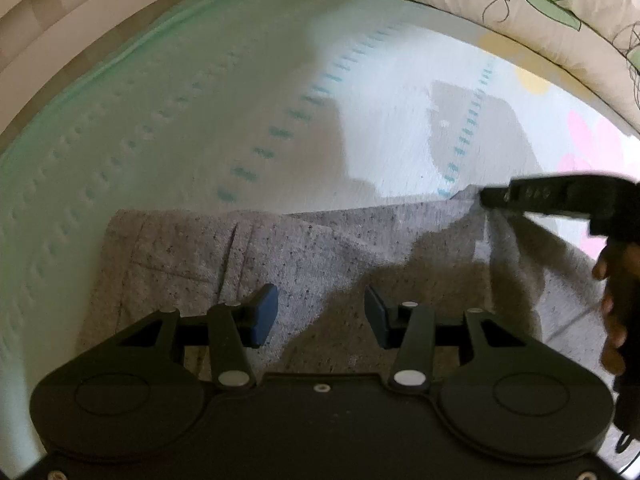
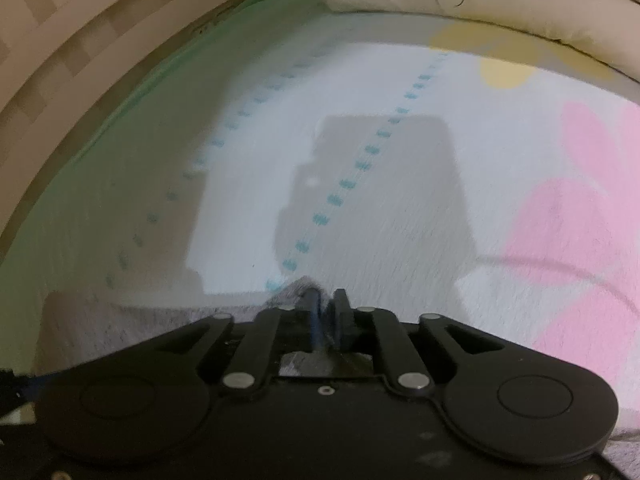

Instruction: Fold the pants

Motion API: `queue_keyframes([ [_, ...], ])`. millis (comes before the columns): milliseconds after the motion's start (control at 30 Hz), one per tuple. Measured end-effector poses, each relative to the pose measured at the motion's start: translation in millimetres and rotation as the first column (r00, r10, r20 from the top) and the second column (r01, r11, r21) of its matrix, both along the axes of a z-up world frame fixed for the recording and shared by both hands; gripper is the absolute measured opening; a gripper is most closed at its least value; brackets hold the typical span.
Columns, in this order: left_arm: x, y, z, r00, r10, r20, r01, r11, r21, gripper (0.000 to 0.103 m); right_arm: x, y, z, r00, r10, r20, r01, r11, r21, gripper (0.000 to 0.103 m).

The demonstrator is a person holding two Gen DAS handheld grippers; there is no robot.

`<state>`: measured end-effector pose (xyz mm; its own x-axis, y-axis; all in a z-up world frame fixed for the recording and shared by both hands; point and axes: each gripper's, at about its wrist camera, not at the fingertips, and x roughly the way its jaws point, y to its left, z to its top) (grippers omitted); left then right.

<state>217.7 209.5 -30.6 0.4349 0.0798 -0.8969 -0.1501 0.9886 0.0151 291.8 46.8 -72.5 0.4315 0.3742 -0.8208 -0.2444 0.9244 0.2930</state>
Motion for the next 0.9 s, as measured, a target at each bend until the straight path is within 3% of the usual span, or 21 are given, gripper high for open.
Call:
queue_keyframes([
  [333, -3, -12, -4, 0.998, -0.066, -0.018, 0.066, 0.998, 0.007, 0.055, -47, -47, 45, 0.984, -0.116, 0.138, 0.121, 0.992, -0.027, 0.021],
  [467, -6, -25, -7, 0.992, -0.119, -0.041, 0.119, 0.993, -0.013, 0.055, -81, -79, 58, 0.975, -0.177, 0.131, 0.182, 0.983, -0.022, 0.021],
  [600, -13, -40, -6, 0.986, -0.165, -0.038, 0.166, 0.986, 0.032, 0.055, -118, -110, 68, 0.965, -0.229, 0.126, 0.233, 0.972, -0.019, 0.021],
  [900, -34, -58, 2, 0.974, -0.223, -0.043, 0.225, 0.974, 0.037, 0.055, -202, -185, 81, 0.928, -0.354, 0.119, 0.357, 0.934, 0.0, 0.022],
])
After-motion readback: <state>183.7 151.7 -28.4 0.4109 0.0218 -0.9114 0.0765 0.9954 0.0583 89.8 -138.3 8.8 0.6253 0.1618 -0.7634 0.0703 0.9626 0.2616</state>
